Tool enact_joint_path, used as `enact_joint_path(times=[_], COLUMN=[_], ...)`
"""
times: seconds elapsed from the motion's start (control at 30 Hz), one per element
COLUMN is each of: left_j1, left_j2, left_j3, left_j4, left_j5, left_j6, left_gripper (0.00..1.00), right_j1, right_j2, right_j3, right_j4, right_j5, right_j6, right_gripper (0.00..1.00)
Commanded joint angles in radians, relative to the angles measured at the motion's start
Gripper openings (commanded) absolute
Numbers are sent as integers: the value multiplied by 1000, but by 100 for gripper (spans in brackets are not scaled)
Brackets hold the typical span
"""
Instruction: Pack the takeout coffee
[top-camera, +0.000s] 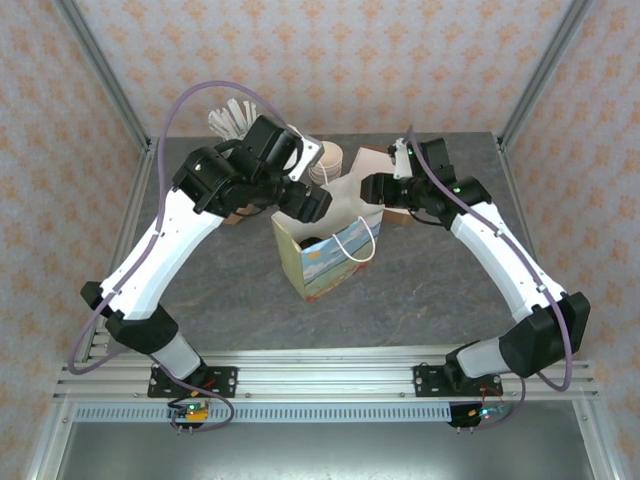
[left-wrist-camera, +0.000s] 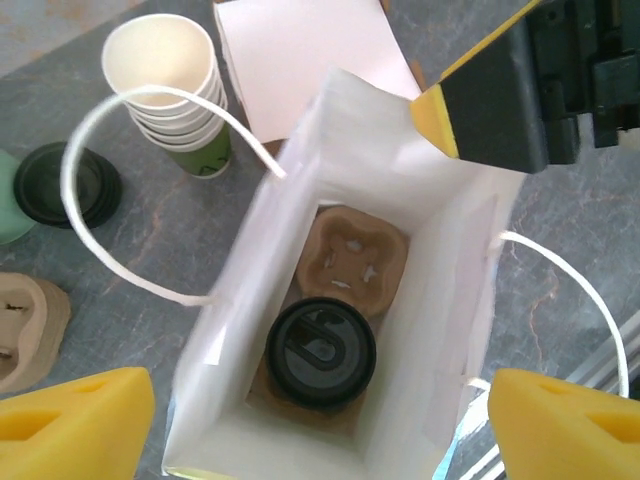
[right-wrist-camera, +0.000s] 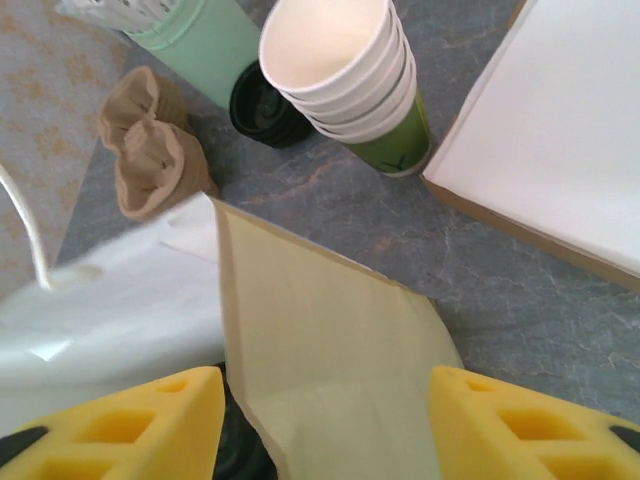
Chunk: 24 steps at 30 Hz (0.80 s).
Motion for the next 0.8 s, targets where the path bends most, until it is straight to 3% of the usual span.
enact_joint_path(times=[0.0,0.17,0.3,0.43,0.6,0.77], left_j1=[19,102,270,440,578,672], left_j2=[-38,-106,-191,-167,-71,66], left_j3=[-41,-140,-301,-376,-355,-232], left_j4=[72,170,323,400,467,485], left_j5=[-73,-129,-171,-153,-93,2], left_j6=[-35,-110,-206,-282,-315,-324], left_gripper=[87,85,83,82,77,76], right_j1=[8,7,5,7,6,5], right_j2=[-8,-31,-75,-80,-57,-48], right_j3=[67,129,115,79,85,79], right_j4=[-3,-9,24,82,77,76], right_j5=[-4,40,142,121,113,123], right_j6=[28,38,33,53,46,32], right_gripper=[63,76,80,81,81,81])
